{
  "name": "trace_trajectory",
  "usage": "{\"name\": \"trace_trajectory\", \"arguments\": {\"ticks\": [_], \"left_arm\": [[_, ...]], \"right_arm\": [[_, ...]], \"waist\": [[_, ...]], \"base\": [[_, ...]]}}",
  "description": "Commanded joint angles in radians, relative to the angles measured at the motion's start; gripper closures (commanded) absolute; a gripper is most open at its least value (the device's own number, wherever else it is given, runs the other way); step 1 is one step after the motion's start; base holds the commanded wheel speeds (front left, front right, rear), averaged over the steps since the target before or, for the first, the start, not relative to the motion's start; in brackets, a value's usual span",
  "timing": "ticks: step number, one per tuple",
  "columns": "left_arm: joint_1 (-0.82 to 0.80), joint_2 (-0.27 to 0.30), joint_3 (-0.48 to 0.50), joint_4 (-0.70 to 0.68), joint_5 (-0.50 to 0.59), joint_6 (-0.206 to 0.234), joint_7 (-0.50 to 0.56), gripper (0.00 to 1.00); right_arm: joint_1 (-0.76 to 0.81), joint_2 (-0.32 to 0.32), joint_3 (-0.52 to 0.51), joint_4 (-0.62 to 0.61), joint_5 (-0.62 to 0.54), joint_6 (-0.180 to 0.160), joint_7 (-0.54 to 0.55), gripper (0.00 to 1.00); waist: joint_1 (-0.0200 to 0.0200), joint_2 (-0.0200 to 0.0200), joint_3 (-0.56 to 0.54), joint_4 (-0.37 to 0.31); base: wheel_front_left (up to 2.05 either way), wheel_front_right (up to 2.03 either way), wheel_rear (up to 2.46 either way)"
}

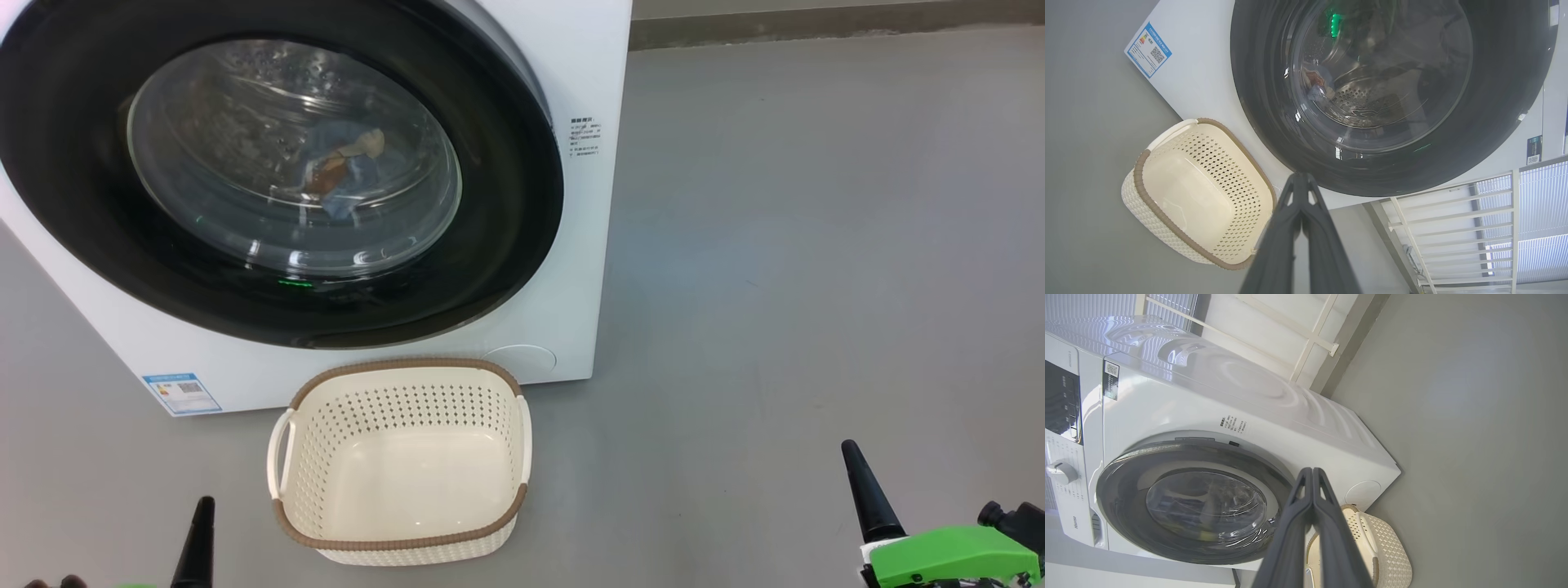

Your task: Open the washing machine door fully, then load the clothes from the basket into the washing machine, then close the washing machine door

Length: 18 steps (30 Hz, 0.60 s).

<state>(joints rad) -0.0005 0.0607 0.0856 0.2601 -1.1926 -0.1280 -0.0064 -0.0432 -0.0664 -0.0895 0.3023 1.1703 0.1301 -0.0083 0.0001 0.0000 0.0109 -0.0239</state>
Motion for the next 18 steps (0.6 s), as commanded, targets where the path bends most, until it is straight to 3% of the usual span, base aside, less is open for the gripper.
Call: {"name": "trace_trajectory", "arguments": {"ticks": [1,18], "left_arm": [[-0.045,0.011,0.023,-0.019,-0.024,-0.002,0.009,1.00],[-0.073,0.001,0.025,-0.017,-0.199,-0.002,0.058,1.00]], "right_arm": [[-0.044,-0.004,0.008,-0.030,0.024,0.000,0.010,1.00],[-0.054,0.005,-0.007,-0.042,0.209,0.001,0.060,1.00]], "waist": [[0.0000,0.0000,0.000,0.001],[0.0000,0.0000,-0.004,0.011]], "base": [[0.00,0.00,0.00],[0.00,0.00,0.00]]}}
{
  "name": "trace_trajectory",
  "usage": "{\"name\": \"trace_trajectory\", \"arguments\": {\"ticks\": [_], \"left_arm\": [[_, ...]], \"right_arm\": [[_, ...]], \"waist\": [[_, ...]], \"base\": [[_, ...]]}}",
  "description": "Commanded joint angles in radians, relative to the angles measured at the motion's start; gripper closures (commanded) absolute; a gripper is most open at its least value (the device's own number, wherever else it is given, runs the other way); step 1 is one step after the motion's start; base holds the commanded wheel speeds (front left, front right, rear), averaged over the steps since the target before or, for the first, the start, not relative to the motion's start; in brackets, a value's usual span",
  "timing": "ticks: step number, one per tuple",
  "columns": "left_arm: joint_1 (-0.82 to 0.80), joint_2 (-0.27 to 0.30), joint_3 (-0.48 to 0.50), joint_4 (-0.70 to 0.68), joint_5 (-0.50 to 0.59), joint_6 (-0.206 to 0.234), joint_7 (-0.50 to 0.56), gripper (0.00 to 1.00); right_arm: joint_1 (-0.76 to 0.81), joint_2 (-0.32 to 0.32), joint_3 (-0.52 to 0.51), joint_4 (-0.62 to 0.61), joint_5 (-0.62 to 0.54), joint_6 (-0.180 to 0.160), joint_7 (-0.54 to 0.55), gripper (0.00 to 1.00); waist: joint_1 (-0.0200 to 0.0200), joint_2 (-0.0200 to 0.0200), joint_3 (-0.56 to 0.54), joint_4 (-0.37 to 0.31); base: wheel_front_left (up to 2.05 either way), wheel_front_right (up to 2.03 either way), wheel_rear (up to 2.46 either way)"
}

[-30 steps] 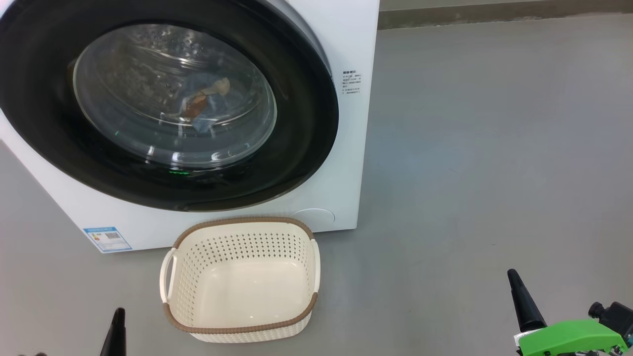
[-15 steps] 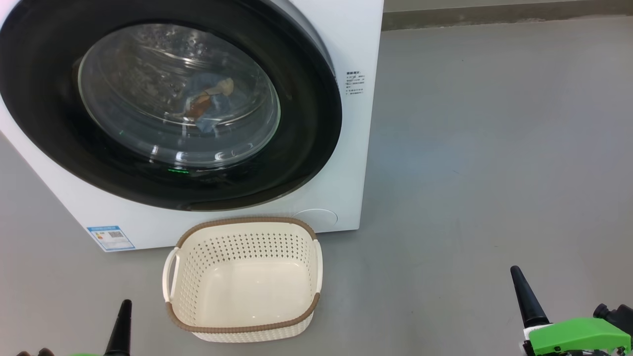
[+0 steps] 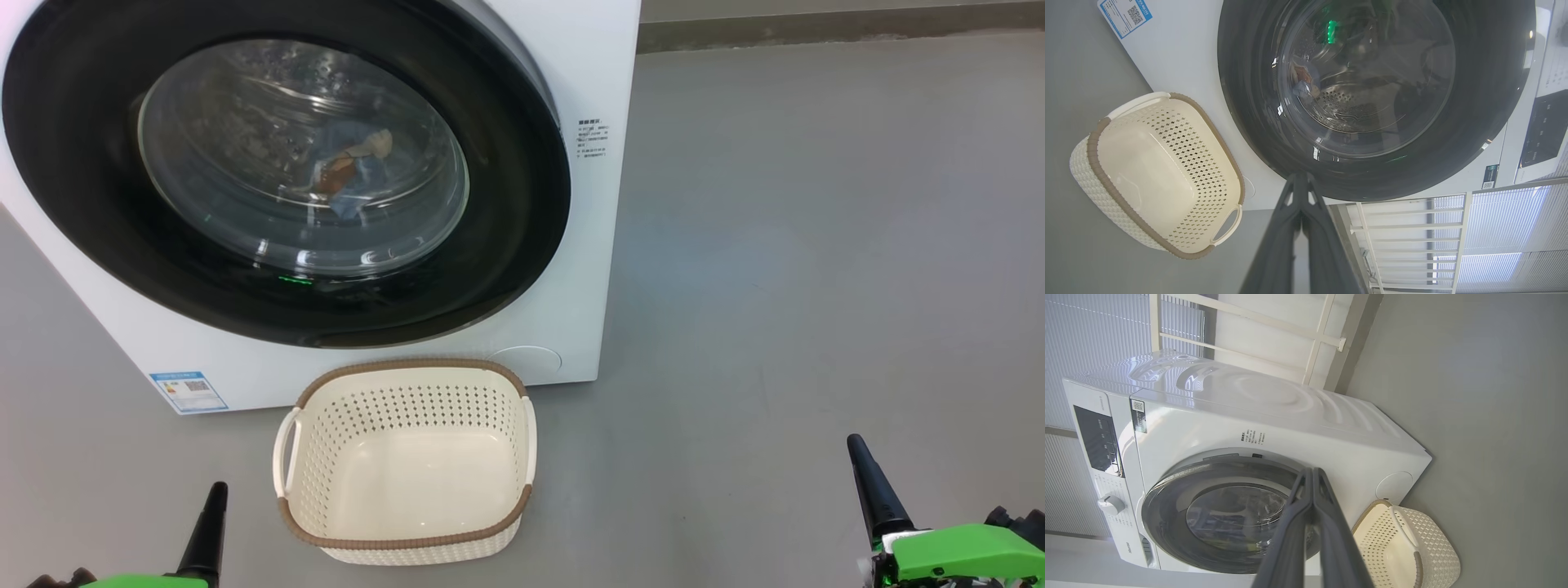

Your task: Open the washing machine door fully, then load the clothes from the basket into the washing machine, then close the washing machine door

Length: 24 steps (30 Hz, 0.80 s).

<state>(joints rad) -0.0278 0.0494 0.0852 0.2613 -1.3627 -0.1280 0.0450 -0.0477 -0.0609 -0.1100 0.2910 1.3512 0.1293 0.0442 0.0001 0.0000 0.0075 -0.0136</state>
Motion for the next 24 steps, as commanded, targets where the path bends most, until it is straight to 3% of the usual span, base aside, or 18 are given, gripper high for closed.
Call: {"name": "trace_trajectory", "arguments": {"ticks": [1,24], "left_arm": [[-0.047,0.012,0.026,-0.018,-0.039,-0.002,0.010,1.00],[-0.080,0.001,0.029,-0.016,-0.246,-0.003,0.069,1.00]], "right_arm": [[-0.050,0.000,0.013,-0.032,0.039,0.001,0.011,1.00],[-0.060,0.011,-0.005,-0.046,0.257,0.001,0.070,1.00]], "waist": [[0.0000,0.0000,0.000,0.001],[0.0000,0.0000,-0.004,0.014]], "base": [[0.00,0.00,0.00],[0.00,0.00,0.00]]}}
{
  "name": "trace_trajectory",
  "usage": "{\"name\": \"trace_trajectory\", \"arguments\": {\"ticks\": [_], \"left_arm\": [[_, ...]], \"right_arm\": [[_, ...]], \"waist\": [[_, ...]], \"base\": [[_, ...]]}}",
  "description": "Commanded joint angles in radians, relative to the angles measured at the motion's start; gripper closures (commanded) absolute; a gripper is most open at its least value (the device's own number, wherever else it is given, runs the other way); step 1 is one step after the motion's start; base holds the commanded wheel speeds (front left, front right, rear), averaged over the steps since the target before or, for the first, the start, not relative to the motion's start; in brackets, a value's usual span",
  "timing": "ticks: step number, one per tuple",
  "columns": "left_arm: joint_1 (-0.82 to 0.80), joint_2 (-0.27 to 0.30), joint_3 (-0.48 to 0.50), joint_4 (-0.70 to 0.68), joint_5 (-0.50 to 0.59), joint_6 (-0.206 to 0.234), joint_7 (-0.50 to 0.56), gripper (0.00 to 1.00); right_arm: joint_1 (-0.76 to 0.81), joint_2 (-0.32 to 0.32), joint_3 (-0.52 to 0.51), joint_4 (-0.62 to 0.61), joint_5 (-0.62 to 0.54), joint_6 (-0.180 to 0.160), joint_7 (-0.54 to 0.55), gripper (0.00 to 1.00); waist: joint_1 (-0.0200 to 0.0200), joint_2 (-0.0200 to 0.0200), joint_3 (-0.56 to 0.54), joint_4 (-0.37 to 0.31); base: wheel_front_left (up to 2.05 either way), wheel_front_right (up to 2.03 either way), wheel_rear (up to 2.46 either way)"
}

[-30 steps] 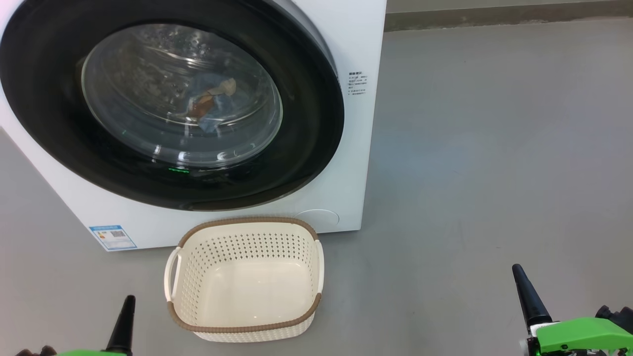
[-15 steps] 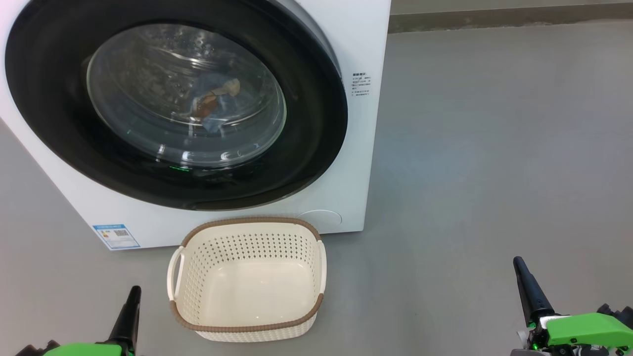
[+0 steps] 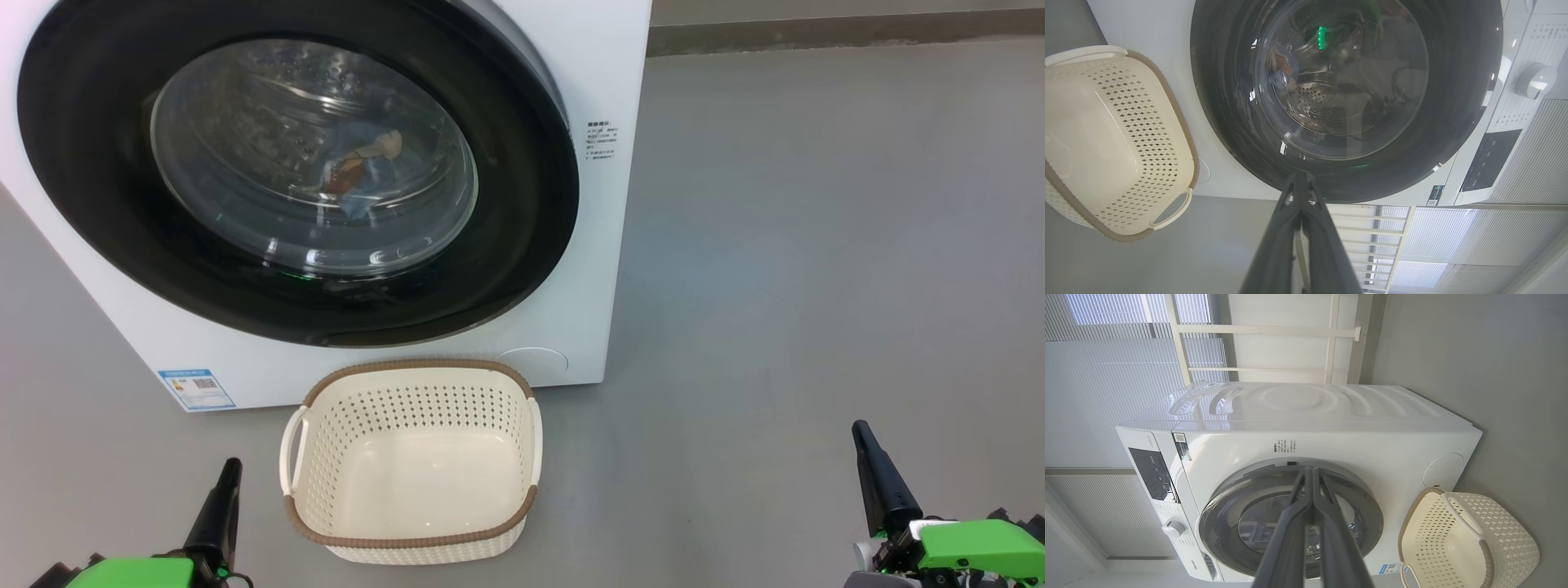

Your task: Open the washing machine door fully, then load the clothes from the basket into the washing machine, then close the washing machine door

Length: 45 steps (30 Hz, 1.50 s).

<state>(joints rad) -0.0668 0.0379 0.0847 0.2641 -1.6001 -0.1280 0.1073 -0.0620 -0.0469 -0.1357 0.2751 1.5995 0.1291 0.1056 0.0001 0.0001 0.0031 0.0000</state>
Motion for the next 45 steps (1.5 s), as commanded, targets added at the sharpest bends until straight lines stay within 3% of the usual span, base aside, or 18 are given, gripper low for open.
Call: {"name": "trace_trajectory", "arguments": {"ticks": [1,45], "left_arm": [[-0.041,0.012,0.030,-0.019,-0.008,-0.003,0.006,1.00],[-0.041,0.012,0.029,-0.019,-0.008,-0.003,0.006,1.00]], "right_arm": [[-0.046,-0.003,0.021,-0.030,0.008,0.002,0.008,1.00],[-0.046,-0.003,0.021,-0.030,0.009,0.002,0.008,1.00]], "waist": [[0.0000,-0.0001,0.000,0.000],[0.0000,-0.0001,0.000,0.000]], "base": [[0.00,0.00,0.00],[0.00,0.00,0.00]]}}
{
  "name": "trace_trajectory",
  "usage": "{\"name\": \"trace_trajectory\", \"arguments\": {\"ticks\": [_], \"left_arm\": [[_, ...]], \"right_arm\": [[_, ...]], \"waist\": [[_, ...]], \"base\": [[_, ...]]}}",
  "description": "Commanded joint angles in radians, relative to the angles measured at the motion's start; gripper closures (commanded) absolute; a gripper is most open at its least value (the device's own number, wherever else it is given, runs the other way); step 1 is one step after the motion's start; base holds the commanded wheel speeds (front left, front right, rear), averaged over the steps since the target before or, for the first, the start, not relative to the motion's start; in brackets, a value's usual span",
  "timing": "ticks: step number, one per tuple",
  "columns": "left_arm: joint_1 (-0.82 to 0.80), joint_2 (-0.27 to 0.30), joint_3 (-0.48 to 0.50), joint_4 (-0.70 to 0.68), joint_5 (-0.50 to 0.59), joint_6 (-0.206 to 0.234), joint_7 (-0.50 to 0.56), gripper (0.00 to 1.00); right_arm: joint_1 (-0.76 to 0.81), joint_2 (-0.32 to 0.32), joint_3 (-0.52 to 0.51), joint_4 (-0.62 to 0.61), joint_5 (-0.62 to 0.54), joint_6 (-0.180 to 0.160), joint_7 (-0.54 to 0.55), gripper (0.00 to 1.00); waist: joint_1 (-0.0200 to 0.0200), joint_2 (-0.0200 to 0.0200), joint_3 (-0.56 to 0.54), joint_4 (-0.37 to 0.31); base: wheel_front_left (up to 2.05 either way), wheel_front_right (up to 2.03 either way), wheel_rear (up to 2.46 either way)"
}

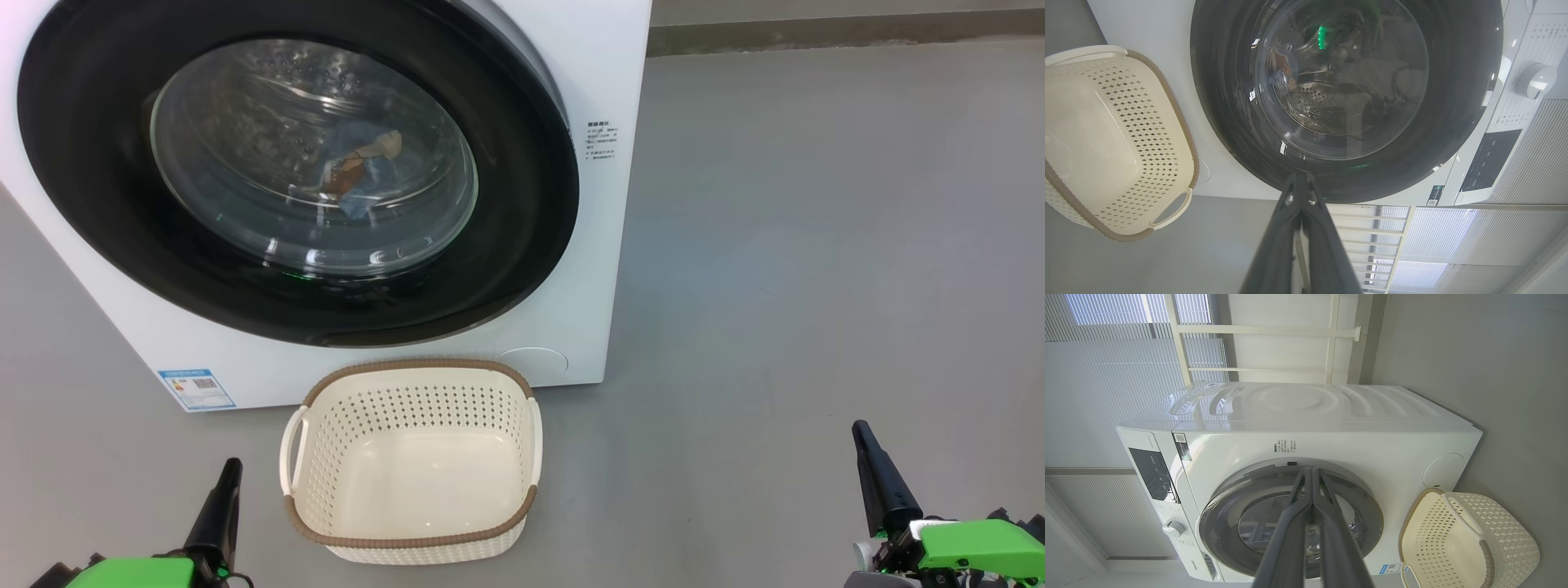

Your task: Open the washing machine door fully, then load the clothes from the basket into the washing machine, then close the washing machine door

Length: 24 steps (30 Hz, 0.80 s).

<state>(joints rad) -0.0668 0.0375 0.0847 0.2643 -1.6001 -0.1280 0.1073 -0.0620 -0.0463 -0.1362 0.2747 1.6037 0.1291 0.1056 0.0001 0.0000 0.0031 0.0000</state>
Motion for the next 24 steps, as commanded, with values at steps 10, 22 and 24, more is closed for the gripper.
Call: {"name": "trace_trajectory", "arguments": {"ticks": [10,22,24], "left_arm": [[-0.041,0.013,0.029,-0.019,-0.008,-0.003,0.006,1.00],[-0.041,0.013,0.029,-0.019,-0.009,-0.003,0.006,1.00],[-0.041,0.013,0.029,-0.019,-0.009,-0.003,0.006,1.00]], "right_arm": [[-0.046,-0.004,0.022,-0.030,0.005,0.002,0.008,1.00],[-0.046,-0.004,0.022,-0.030,0.005,0.002,0.008,1.00],[-0.046,-0.004,0.022,-0.030,0.005,0.002,0.008,1.00]], "waist": [[0.0000,0.0000,0.000,0.000],[0.0000,0.0000,0.000,0.000],[0.0000,0.0000,0.000,0.000]], "base": [[0.00,0.00,0.00],[0.00,0.00,0.00],[0.00,0.00,0.00]]}}
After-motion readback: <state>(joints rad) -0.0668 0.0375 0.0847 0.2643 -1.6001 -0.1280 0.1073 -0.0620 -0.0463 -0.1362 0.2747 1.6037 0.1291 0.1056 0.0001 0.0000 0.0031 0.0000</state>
